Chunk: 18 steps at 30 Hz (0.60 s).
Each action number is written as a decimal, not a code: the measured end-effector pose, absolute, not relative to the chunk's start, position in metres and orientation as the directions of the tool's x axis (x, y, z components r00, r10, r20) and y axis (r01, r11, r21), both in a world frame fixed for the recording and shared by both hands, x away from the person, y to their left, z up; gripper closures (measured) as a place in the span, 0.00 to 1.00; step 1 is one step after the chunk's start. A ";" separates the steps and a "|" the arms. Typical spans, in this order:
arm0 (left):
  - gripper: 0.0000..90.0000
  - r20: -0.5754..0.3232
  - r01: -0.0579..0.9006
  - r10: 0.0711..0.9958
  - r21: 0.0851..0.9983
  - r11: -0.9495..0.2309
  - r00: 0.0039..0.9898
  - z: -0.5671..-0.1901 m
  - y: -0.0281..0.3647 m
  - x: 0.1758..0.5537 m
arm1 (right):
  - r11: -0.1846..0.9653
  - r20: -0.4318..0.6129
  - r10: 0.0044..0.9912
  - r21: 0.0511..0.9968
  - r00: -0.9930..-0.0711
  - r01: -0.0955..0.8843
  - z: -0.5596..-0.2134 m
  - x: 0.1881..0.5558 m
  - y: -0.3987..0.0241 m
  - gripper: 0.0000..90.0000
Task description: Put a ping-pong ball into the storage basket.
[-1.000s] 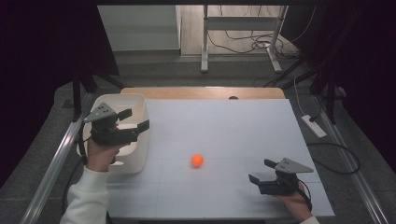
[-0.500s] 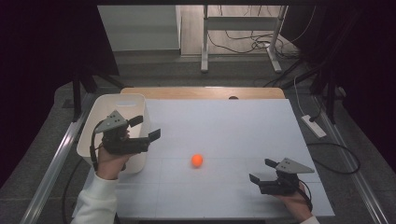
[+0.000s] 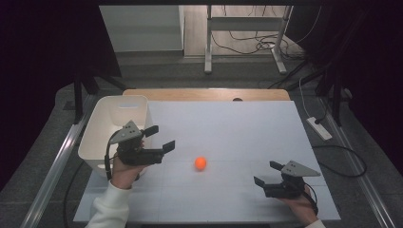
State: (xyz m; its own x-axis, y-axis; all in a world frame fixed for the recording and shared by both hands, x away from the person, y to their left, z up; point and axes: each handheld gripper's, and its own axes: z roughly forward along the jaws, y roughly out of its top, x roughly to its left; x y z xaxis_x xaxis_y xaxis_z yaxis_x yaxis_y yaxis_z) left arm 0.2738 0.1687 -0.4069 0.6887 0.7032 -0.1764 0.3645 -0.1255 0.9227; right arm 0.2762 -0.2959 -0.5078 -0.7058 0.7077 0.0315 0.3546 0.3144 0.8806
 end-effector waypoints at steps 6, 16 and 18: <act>0.15 -0.167 0.366 0.695 0.919 -0.146 0.699 -0.413 0.157 0.275 | 0.313 0.031 0.707 0.882 -0.707 0.353 -0.508 0.276 -0.296 0.12; 0.15 -0.164 0.367 0.684 0.916 -0.161 0.710 -0.418 0.148 0.274 | 0.315 0.024 0.710 0.883 -0.704 0.348 -0.507 0.275 -0.297 0.13; 0.15 -0.156 0.370 0.693 0.913 -0.170 0.704 -0.420 0.146 0.274 | 0.313 0.026 0.709 0.884 -0.705 0.347 -0.507 0.275 -0.297 0.12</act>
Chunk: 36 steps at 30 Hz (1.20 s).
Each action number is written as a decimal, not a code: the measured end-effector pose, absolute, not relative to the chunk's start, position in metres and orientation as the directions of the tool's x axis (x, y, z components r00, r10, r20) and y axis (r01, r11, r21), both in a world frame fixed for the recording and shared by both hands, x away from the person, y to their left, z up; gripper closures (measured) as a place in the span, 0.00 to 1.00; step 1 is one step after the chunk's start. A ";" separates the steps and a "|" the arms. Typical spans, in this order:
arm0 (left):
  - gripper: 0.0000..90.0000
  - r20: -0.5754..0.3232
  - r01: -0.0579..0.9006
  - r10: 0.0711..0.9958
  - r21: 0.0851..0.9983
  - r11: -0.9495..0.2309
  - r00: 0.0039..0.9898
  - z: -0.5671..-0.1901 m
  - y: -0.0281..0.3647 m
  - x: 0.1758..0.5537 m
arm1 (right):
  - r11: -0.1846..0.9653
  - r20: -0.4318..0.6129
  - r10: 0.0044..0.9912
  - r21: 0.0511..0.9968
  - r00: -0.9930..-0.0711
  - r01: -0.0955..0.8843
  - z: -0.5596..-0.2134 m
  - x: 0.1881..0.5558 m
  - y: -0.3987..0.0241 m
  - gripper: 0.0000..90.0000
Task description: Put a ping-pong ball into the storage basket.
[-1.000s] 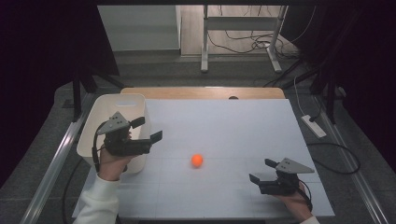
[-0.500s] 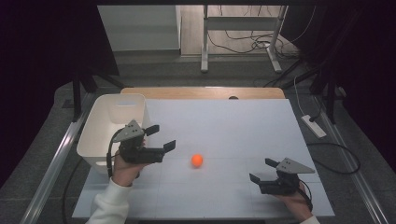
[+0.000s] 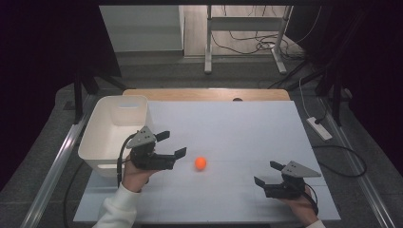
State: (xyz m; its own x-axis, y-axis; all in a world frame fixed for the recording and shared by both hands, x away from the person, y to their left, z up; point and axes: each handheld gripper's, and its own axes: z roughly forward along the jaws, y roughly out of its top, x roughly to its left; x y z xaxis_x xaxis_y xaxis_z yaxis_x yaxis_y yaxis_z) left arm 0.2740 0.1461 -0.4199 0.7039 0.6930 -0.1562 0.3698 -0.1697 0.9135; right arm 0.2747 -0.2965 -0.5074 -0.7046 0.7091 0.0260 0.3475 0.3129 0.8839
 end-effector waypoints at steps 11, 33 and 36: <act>0.16 -0.144 0.401 0.689 0.887 -0.229 0.711 -0.429 0.134 0.276 | 0.313 0.024 0.710 0.884 -0.704 0.347 -0.508 0.275 -0.297 0.13; 0.16 -0.151 0.441 0.681 0.854 -0.275 0.717 -0.444 0.120 0.281 | 0.312 0.027 0.710 0.884 -0.704 0.349 -0.508 0.275 -0.297 0.13; 0.16 -0.154 0.449 0.681 0.848 -0.280 0.716 -0.447 0.118 0.283 | 0.313 0.028 0.710 0.883 -0.704 0.350 -0.508 0.275 -0.297 0.13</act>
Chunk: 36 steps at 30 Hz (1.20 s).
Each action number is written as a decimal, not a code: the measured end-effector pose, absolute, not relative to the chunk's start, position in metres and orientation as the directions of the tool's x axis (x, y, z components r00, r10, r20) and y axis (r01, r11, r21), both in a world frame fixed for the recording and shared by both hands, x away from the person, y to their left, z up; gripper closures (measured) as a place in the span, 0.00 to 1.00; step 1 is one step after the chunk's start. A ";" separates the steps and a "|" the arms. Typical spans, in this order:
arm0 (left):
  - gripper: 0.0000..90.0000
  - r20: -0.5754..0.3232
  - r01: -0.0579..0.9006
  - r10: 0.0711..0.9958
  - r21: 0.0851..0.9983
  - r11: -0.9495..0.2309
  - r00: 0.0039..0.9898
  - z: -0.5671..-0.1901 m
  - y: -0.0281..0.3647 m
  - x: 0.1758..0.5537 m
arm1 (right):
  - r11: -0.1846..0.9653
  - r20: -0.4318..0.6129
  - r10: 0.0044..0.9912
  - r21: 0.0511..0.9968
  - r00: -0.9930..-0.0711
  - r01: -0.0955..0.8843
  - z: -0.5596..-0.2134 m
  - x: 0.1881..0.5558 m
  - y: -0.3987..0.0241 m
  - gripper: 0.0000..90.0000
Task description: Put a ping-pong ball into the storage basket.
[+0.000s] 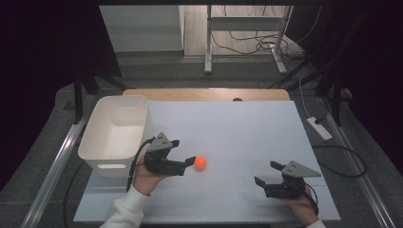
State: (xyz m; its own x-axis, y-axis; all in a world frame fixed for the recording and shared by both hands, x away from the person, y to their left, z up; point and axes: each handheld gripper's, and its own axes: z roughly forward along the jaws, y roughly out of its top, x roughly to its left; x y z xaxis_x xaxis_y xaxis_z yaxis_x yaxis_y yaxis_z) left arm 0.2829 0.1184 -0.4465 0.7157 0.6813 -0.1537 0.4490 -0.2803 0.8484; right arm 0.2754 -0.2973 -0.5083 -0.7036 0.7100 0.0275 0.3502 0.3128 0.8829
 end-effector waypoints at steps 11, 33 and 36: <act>0.16 -0.163 0.474 0.677 0.826 -0.305 0.718 -0.456 0.112 0.288 | 0.318 0.023 0.711 0.881 -0.703 0.351 -0.508 0.276 -0.297 0.13; 0.16 -0.152 0.524 0.666 0.750 -0.404 0.730 -0.487 0.086 0.302 | 0.324 0.021 0.712 0.877 -0.702 0.355 -0.509 0.275 -0.297 0.13; 0.16 -0.148 0.527 0.666 0.742 -0.414 0.731 -0.490 0.084 0.304 | 0.324 0.023 0.715 0.875 -0.699 0.360 -0.509 0.275 -0.297 0.13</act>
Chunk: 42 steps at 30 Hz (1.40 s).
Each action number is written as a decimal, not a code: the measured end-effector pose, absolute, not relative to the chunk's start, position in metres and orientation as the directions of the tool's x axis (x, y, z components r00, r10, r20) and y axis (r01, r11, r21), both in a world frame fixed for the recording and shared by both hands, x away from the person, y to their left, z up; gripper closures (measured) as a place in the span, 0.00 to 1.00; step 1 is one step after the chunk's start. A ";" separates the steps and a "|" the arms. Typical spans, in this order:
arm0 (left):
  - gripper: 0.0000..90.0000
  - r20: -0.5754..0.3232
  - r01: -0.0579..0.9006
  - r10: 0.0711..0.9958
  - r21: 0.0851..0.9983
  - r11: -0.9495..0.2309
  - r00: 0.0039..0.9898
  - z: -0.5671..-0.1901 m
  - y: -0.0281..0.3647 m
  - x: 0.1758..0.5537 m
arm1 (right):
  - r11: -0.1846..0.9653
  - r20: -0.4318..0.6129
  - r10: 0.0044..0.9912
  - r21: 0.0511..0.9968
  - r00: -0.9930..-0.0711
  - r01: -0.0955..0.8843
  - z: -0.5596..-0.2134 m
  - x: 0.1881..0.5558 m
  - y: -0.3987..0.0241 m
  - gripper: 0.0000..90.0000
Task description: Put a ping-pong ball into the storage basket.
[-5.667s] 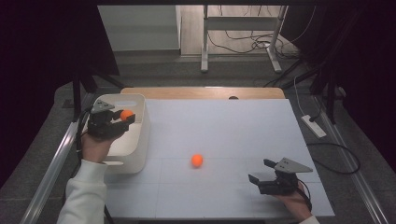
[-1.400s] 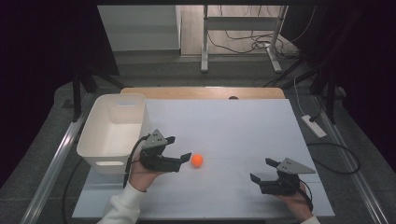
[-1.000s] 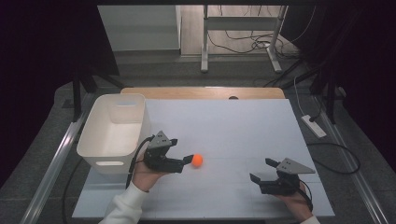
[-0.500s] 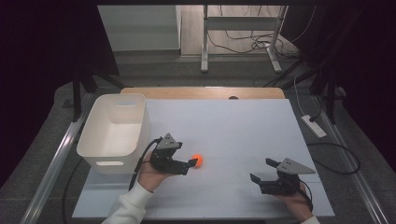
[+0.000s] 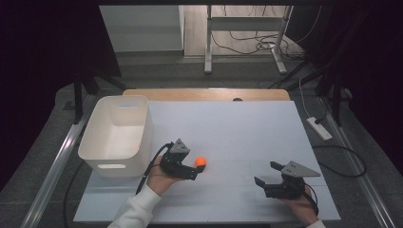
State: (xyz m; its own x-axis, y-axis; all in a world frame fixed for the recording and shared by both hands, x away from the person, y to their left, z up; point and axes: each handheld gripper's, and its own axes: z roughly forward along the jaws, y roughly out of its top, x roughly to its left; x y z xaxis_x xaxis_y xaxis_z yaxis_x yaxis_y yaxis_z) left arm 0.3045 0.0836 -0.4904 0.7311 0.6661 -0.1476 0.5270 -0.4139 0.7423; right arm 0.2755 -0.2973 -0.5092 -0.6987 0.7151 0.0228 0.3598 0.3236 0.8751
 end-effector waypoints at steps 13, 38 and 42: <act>0.16 -0.151 0.554 0.674 0.708 -0.437 0.724 -0.501 0.079 0.313 | 0.322 0.021 0.712 0.878 -0.701 0.354 -0.509 0.275 -0.298 0.13; 0.17 -0.139 0.580 0.676 0.653 -0.487 0.724 -0.521 0.064 0.332 | 0.324 0.020 0.715 0.877 -0.699 0.356 -0.510 0.276 -0.297 0.13; 0.17 -0.140 0.582 0.677 0.650 -0.488 0.723 -0.523 0.062 0.333 | 0.324 0.021 0.716 0.876 -0.698 0.358 -0.510 0.276 -0.297 0.13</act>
